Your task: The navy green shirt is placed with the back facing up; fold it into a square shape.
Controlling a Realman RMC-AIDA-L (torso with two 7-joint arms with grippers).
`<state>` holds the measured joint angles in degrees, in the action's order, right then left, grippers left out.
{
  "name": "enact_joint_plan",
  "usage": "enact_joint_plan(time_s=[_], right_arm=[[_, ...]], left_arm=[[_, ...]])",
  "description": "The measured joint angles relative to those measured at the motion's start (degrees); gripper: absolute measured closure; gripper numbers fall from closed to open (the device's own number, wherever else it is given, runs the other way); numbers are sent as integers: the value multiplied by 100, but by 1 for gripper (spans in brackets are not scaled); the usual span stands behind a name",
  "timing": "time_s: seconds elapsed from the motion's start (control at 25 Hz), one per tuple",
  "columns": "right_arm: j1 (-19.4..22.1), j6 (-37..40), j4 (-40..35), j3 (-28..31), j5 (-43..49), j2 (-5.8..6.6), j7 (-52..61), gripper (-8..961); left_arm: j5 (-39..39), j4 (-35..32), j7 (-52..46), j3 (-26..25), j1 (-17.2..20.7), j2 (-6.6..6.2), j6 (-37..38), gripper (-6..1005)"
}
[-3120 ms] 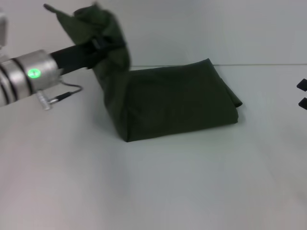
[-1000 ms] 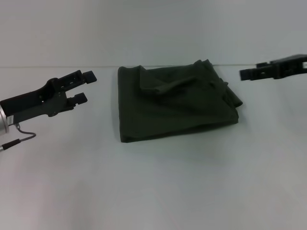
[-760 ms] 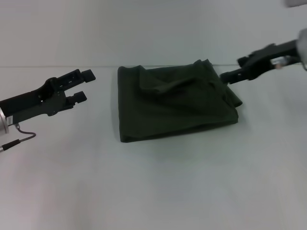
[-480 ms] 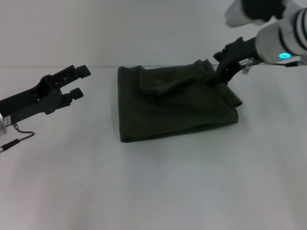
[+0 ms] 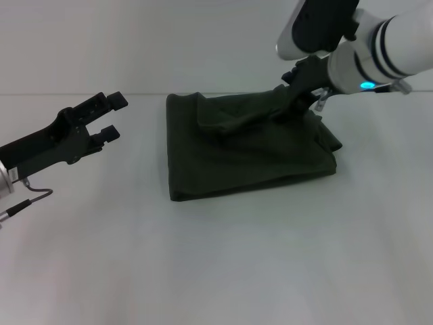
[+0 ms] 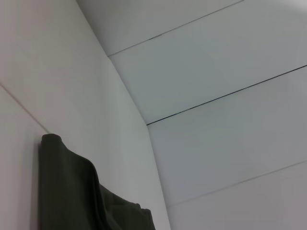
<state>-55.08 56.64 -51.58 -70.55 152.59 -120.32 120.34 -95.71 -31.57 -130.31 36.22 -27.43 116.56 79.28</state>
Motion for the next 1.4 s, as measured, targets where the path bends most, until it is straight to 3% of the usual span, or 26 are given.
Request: enact_joint_plan(time_s=[0.52,0.72,1.16,1.4], right_arm=[[-205,-941,795,-845,-246,-11,188,178],[-181,-1075,807,-973,-245,-10,208,315],[-166,-1038,799,-1018,-281,-8,209,787],[-160,-1044,824,-1012,-334,-8,233,950]], left_arm=[[8,-2,-11,-62,-99,35,-45,51],[9,-4,-6,-74,-154,50,-99,50],[9,44,2,-72,-168,57,-250,51],[9,60,9,-71,-196,59,-264,51]])
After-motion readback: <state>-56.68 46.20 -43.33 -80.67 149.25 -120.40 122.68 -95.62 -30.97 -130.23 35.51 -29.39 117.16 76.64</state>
